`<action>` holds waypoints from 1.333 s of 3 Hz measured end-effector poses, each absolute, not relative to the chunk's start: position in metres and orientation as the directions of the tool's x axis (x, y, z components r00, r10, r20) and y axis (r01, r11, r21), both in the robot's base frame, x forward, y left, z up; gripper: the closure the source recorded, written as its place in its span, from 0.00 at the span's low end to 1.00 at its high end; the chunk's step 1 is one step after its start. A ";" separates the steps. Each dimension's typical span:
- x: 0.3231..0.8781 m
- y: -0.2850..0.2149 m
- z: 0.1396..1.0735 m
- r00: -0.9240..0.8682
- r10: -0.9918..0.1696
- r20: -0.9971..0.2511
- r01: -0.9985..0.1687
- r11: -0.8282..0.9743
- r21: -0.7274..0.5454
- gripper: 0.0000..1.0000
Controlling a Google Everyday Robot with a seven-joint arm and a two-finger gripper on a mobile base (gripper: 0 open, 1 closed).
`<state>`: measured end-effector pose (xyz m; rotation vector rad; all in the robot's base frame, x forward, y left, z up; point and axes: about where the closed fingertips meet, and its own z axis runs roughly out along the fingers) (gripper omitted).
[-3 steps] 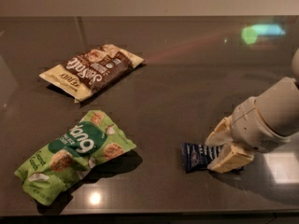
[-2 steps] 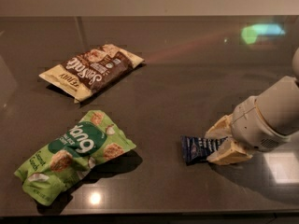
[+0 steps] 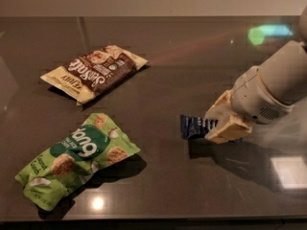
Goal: Move rxbar blueberry near brown chip bag
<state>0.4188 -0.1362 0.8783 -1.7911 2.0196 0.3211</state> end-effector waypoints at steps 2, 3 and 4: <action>0.506 -0.114 0.897 -0.163 -0.859 -0.485 -0.957 0.258 -0.136 1.00; 0.548 -0.102 0.898 -0.181 -0.841 -0.511 -0.941 0.299 -0.159 1.00; 0.586 -0.088 0.894 -0.191 -0.829 -0.525 -0.928 0.327 -0.178 1.00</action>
Offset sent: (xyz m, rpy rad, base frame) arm 0.1494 0.0373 0.0306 0.0617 -0.0865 -0.1890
